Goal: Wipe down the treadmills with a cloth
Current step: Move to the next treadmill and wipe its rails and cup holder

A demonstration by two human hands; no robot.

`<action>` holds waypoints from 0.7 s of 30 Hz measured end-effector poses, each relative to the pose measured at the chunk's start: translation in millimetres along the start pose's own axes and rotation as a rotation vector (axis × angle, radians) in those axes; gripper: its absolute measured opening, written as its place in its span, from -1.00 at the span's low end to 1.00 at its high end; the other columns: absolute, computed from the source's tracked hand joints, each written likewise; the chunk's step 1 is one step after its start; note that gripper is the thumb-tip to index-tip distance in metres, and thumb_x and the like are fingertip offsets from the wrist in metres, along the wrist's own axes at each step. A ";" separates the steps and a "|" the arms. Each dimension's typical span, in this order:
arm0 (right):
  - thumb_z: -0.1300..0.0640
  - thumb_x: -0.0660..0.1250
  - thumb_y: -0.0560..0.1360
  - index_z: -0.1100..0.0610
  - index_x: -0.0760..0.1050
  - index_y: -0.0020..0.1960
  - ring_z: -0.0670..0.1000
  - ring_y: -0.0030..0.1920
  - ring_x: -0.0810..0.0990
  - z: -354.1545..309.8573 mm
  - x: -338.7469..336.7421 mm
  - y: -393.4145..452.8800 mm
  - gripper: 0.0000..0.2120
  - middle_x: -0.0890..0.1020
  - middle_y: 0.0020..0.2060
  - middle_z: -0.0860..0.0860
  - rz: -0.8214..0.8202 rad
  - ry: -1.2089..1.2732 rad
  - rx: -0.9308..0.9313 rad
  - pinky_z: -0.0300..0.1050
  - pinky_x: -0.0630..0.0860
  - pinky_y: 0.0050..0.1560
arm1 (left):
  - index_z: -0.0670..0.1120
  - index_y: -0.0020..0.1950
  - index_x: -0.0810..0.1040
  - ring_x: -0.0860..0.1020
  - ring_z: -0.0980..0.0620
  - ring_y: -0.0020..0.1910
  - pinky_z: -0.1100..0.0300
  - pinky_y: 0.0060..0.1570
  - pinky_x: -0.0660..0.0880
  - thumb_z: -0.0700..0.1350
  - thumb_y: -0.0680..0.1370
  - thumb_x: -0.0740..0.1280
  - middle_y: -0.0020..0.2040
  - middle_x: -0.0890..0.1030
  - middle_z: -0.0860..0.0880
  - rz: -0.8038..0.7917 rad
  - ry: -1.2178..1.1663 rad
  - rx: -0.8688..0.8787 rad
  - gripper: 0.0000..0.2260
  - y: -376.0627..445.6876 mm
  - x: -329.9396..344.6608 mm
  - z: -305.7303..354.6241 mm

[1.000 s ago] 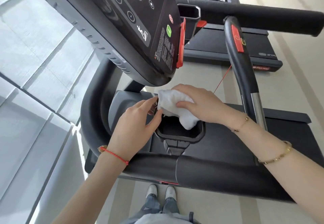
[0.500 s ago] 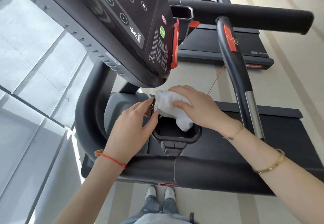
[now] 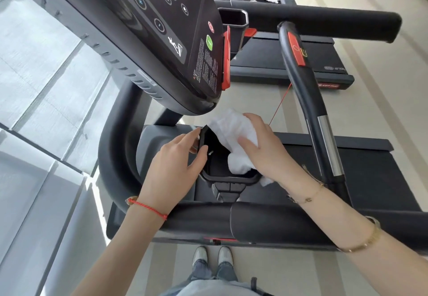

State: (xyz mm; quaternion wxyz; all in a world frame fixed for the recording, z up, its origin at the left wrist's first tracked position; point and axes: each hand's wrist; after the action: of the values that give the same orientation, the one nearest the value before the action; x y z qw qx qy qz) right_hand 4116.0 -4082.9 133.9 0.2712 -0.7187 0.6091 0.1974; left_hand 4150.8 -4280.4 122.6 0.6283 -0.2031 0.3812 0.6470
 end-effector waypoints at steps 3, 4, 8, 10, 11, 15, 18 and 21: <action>0.06 0.18 0.62 -0.16 -0.12 0.54 -0.13 0.23 0.26 7.9 11.0 -38.3 -0.36 0.15 0.32 -0.18 -0.005 0.171 0.060 -0.24 0.20 0.14 | -0.04 0.41 0.47 0.59 0.05 -0.05 0.01 0.00 0.58 0.06 0.58 0.23 -0.01 0.63 0.03 0.002 0.002 -0.004 -0.58 0.1 0.2 -0.3; 0.03 0.18 0.61 -0.17 -0.15 0.54 -0.13 0.26 0.27 9.3 13.3 -46.2 -0.34 0.15 0.38 -0.18 -0.014 0.210 0.073 -0.23 0.20 0.16 | -0.04 0.40 0.48 0.59 0.05 -0.06 0.01 0.00 0.58 0.06 0.58 0.23 -0.02 0.63 0.04 0.004 0.003 -0.004 -0.58 0.2 0.4 -0.5; 0.07 0.23 0.60 -0.03 -0.08 0.55 -0.03 0.26 0.33 7.8 6.2 -27.4 -0.35 0.24 0.44 -0.01 -0.022 0.139 0.107 -0.17 0.26 0.17 | -0.05 0.40 0.48 0.59 0.04 -0.07 0.01 -0.03 0.57 0.03 0.58 0.26 -0.05 0.63 0.03 0.010 0.011 -0.006 -0.60 0.2 1.1 -0.2; 0.10 0.24 0.60 0.02 0.02 0.52 0.04 0.24 0.40 -0.4 -2.2 -6.6 -0.41 0.34 0.38 0.09 -0.054 0.054 0.092 -0.13 0.32 0.12 | -0.05 0.41 0.48 0.59 0.04 -0.07 0.02 -0.02 0.57 0.02 0.58 0.26 -0.05 0.63 0.03 0.006 0.017 -0.001 -0.60 -0.1 0.5 -0.5; 0.10 0.25 0.60 0.01 0.07 0.51 0.07 0.24 0.42 -3.6 -5.2 1.2 -0.44 0.39 0.35 0.11 -0.068 0.024 0.081 -0.12 0.34 0.09 | -0.05 0.41 0.48 0.60 0.03 -0.07 0.02 -0.02 0.57 0.02 0.59 0.26 -0.05 0.64 0.02 0.005 0.018 0.001 -0.60 -0.1 0.5 -1.2; 0.13 0.25 0.58 -0.05 0.03 0.52 0.03 0.30 0.36 -2.3 -0.8 -13.1 -0.39 0.32 0.36 0.00 -0.020 0.124 0.090 -0.16 0.30 0.11 | -0.06 0.41 0.47 0.59 0.06 -0.07 0.02 -0.01 0.58 0.04 0.58 0.24 -0.05 0.64 0.04 0.004 0.022 0.010 -0.58 0.0 1.4 -1.8; 0.10 0.24 0.57 -0.11 -0.06 0.53 -0.05 0.35 0.27 1.7 10.8 -45.7 -0.33 0.23 0.38 -0.13 -0.010 0.293 0.093 -0.26 0.27 0.13 | -0.06 0.41 0.47 0.59 0.08 -0.07 0.04 0.00 0.58 0.06 0.58 0.22 -0.06 0.63 0.06 0.003 0.022 0.016 -0.57 0.7 1.8 -3.2; 0.10 0.25 0.57 -0.03 -0.03 0.52 0.00 0.34 0.33 4.4 6.0 -38.3 -0.36 0.29 0.39 -0.03 -0.004 0.246 0.111 -0.13 0.34 0.24 | -0.05 0.41 0.47 0.59 0.09 -0.08 0.04 -0.01 0.57 0.07 0.58 0.21 -0.06 0.63 0.06 0.001 0.026 0.017 -0.57 1.0 2.6 -4.1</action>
State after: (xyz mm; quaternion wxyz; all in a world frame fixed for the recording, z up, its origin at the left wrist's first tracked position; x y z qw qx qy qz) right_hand 4155.0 -4080.5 132.5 0.2344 -0.7225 0.6462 0.0731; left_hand 4148.6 -4281.7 118.4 0.6245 -0.2061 0.3950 0.6414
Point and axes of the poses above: each hand's wrist, its own y-axis towards the middle knuckle, its own x-axis out of the palm, z = x × y
